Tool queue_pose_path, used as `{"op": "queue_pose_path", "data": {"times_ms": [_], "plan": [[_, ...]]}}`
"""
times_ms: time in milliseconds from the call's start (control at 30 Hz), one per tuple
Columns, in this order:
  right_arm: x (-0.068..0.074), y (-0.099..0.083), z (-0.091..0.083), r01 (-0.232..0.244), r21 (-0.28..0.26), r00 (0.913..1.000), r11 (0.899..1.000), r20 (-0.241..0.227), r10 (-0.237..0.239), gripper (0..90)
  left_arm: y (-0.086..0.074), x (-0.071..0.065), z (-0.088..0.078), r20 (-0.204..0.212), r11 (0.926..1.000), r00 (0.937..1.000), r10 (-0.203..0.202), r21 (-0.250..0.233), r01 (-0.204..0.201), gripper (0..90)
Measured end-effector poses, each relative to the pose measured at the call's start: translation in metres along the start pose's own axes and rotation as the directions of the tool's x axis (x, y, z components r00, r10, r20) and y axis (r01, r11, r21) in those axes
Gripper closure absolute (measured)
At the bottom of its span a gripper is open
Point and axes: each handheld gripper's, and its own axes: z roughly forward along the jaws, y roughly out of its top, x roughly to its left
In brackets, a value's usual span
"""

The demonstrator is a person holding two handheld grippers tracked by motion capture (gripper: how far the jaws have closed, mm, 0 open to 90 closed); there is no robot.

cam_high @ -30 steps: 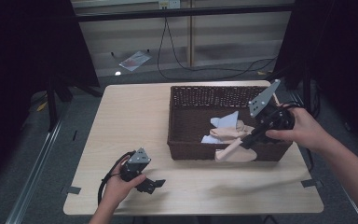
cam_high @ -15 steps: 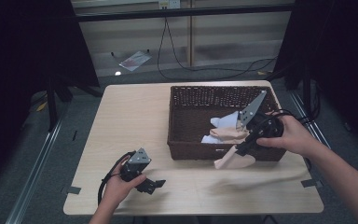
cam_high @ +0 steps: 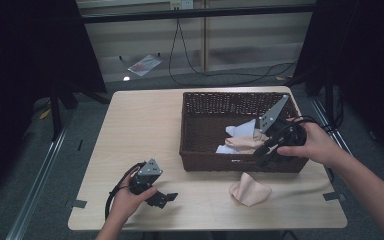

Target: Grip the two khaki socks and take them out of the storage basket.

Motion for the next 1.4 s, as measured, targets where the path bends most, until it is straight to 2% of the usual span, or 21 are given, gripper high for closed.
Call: {"op": "queue_pose_path", "data": {"times_ms": [167, 200, 300, 433, 500, 600, 700, 733, 900, 967, 1267, 1400], "plan": [[-0.004, 0.005, -0.010, -0.017, -0.027, 0.9997, 0.999, 0.017, 0.017, 40.4, 0.000, 0.000, 0.000, 0.005, 1.0000, 1.0000, -0.001, -0.002, 0.001, 1.6], [-0.008, 0.006, -0.014, -0.024, -0.039, 0.9991, 0.999, 0.034, 0.025, 33.2, 0.000, 0.000, 0.000, 0.005, 1.0000, 1.0000, -0.002, -0.002, 0.002, 1.5], [-0.012, 0.007, -0.016, -0.023, -0.060, 0.9989, 0.998, 0.039, 0.026, 30.9, 0.000, 0.000, 0.000, 0.004, 1.0000, 1.0000, -0.001, -0.002, 0.001, 1.5], [-0.024, 0.009, -0.019, -0.050, -0.082, 0.9958, 0.995, 0.072, 0.055, 20.3, 0.000, 0.000, 0.000, 0.004, 1.0000, 1.0000, -0.001, -0.002, 0.001, 1.6], [-0.027, 0.009, -0.018, -0.060, -0.079, 0.9946, 0.995, 0.080, 0.066, 18.3, 0.000, 0.000, 0.000, 0.000, 1.0000, 1.0000, 0.000, -0.001, 0.000, 1.6], [-0.036, 0.009, -0.014, -0.076, -0.076, 0.9925, 0.994, 0.090, 0.083, 17.2, 0.000, 0.000, 0.000, 0.000, 1.0000, 1.0000, -0.001, -0.001, 0.001, 1.6], [-0.046, 0.006, -0.006, -0.107, -0.047, 0.9880, 0.993, 0.107, 0.111, 15.5, 0.000, 0.000, 0.000, 0.004, 1.0000, 1.0000, 0.000, -0.002, 0.000, 1.6], [-0.049, 0.005, -0.004, -0.116, -0.049, 0.9855, 0.992, 0.119, 0.121, 15.1, 0.000, 0.000, 0.000, 0.003, 1.0000, 1.0000, 0.000, -0.002, 0.000, 1.6], [-0.061, 0.001, 0.006, -0.145, -0.067, 0.9810, 0.987, 0.120, 0.152, 13.9, 0.000, 0.000, 0.000, 0.003, 1.0000, 1.0000, 0.001, 0.000, -0.001, 1.5], [-0.068, -0.001, 0.013, -0.159, -0.050, 0.9779, 0.986, 0.129, 0.164, 13.9, 0.000, 0.000, 0.000, 0.003, 1.0000, 1.0000, 0.003, 0.001, -0.003, 1.6], [-0.085, -0.008, 0.026, -0.201, -0.034, 0.9678, 0.979, 0.148, 0.204, 16.7, 0.000, 0.000, -0.001, 0.004, 1.0000, 1.0000, 0.004, 0.002, -0.004, 1.6], [-0.091, -0.010, 0.035, -0.208, -0.009, 0.9621, 0.978, 0.179, 0.206, 18.8, 0.000, 0.000, -0.001, 0.001, 1.0000, 1.0000, 0.002, -0.002, -0.002, 1.6]]}}
